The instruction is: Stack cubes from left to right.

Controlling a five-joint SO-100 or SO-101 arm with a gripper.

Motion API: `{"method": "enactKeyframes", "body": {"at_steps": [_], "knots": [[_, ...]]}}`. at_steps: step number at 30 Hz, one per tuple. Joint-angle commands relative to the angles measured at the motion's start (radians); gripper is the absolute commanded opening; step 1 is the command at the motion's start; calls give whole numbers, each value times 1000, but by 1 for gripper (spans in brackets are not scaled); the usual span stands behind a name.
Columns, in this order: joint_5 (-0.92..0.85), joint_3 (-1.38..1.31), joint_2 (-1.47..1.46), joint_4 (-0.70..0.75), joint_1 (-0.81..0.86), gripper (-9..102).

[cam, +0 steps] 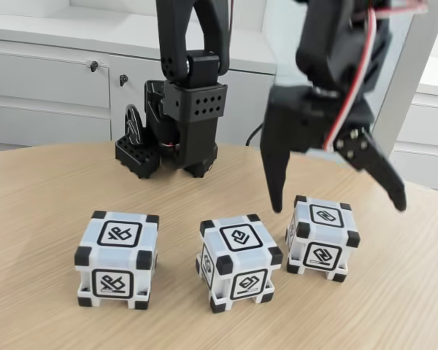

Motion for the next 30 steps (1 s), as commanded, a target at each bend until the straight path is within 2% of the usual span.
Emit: {"method": "enactKeyframes", "body": {"at_steps": [1,9,13,17,24,30], "knots": [[-5,-3,-31,-26,9,46],[15,-5,-115,-80,9,36],[44,-11,-115,-80,11,17],[61,-6,-101,-80,11,2],[112,-17,-77,-61,14,0],[120,-18,170,-61,95,0]]}}
